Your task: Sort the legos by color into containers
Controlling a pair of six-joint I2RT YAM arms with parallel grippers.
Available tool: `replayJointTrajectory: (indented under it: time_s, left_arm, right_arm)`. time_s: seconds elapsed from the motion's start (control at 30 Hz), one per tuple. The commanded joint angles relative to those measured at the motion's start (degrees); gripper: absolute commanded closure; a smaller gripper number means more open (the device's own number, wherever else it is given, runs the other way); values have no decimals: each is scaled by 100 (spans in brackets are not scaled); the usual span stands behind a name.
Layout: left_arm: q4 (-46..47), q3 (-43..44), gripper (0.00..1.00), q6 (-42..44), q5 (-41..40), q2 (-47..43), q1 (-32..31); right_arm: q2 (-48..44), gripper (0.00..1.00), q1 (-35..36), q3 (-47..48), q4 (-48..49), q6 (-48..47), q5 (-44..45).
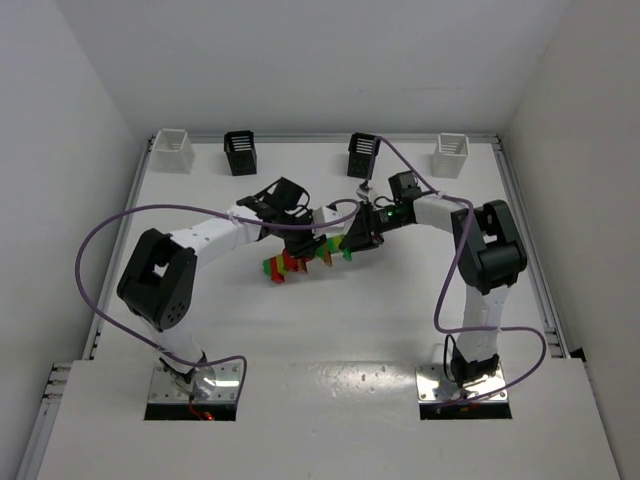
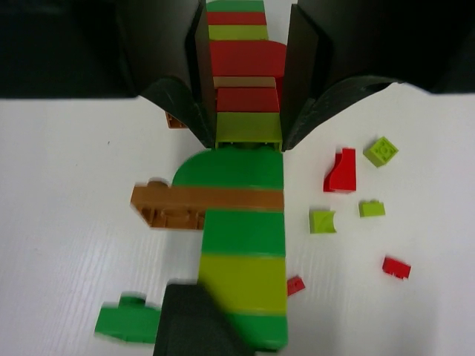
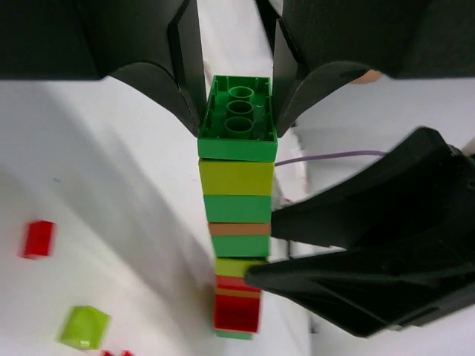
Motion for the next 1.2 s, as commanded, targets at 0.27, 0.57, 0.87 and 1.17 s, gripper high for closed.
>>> replayJointTrajectory:
  time_s: [0.27, 0.57, 0.87, 1.17]
  left_arm:
    - [112, -158, 88, 230, -73, 13, 332]
    - [226, -27, 42, -121, 901, 75, 551]
    - [-28, 702, 33, -1245, 3333, 461, 1201]
    - [-301, 984, 33, -1852, 4759, 813, 1316]
  right_arm:
    - [-332, 100, -268, 126, -414, -745, 890]
    - [-226, 100, -268, 13, -301, -631, 4]
    - [-392, 100, -268, -102, -492, -1271, -1069]
    - [-744, 100, -154, -172, -589, -1878, -1492]
